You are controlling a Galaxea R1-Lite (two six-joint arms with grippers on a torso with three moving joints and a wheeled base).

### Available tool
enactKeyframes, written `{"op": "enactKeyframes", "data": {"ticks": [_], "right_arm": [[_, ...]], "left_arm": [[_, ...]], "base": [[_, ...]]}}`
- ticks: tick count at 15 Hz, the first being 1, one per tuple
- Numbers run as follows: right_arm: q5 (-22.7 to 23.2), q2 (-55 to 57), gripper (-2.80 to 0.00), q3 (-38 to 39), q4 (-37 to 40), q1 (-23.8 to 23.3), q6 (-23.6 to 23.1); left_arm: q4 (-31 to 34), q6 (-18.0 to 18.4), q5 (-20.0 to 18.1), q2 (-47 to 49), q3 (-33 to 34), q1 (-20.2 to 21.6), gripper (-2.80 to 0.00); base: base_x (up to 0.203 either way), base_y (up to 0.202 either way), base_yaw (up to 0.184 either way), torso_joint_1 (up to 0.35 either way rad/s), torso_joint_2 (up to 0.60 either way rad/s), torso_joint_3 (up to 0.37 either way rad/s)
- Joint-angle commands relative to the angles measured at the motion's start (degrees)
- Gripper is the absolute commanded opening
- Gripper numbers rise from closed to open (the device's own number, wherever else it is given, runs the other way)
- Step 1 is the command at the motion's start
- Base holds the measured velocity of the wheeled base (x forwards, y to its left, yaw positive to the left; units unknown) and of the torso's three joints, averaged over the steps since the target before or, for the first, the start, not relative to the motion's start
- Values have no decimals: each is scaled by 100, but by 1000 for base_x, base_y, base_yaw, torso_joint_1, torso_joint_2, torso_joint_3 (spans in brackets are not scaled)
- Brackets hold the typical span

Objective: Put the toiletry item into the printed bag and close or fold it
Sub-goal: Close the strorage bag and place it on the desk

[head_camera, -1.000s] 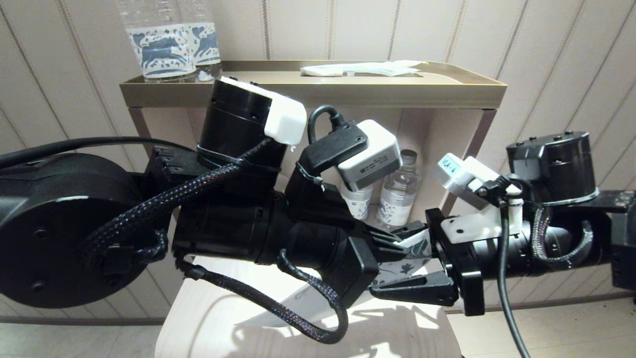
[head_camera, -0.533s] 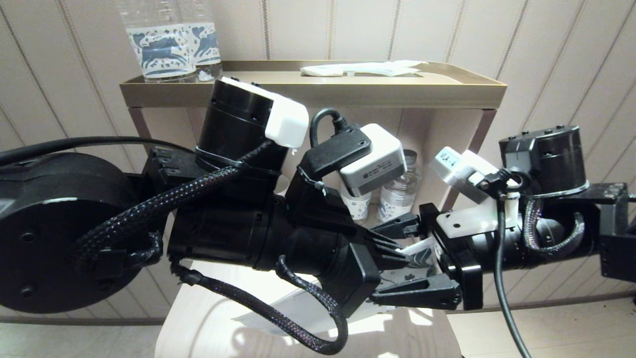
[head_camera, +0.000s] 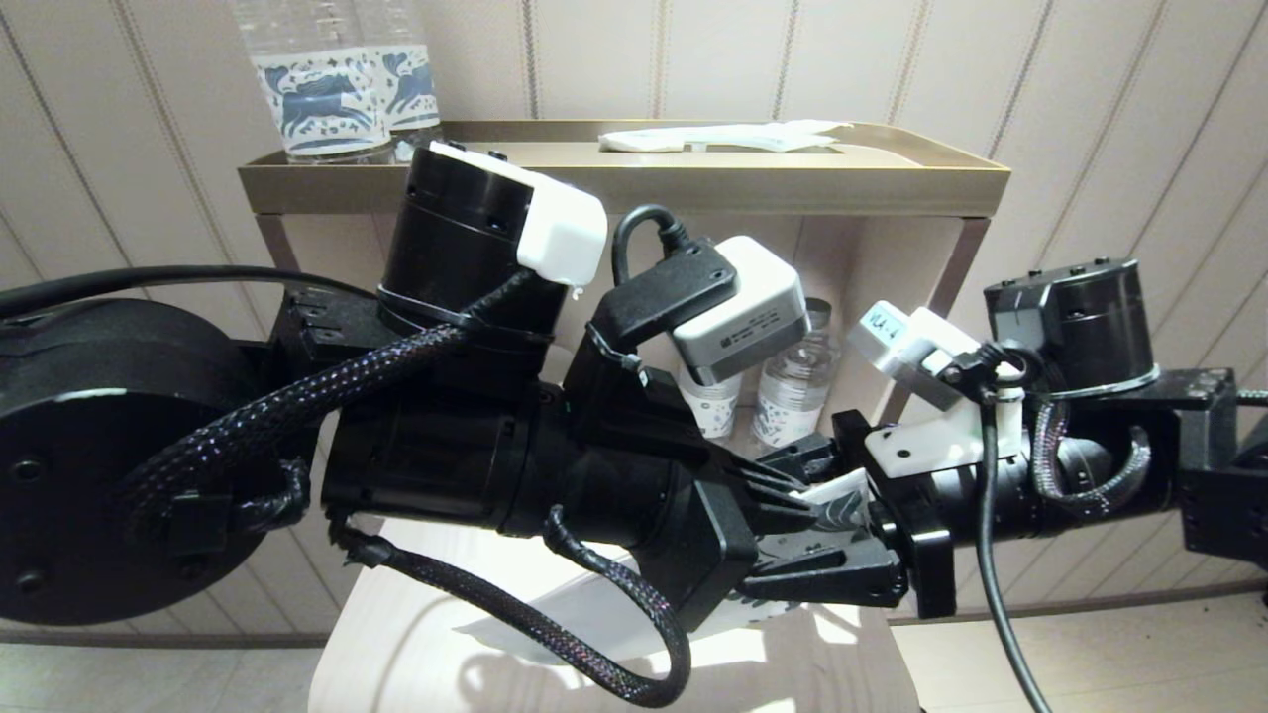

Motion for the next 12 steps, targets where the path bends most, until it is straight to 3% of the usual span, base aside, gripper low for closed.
{"op": "enactKeyframes", "data": {"ticks": [1, 12], "right_arm": [[30, 17, -280, -10, -19, 5, -11], [30, 16, -280, 51, -62, 23, -38]], "left_arm": [[-7, 9, -14, 7, -23, -1, -280], [-34, 9, -5, -46, 234, -89, -280]], "base": [[0, 0, 0, 0, 0, 0], [0, 0, 0, 0, 0, 0]]}}
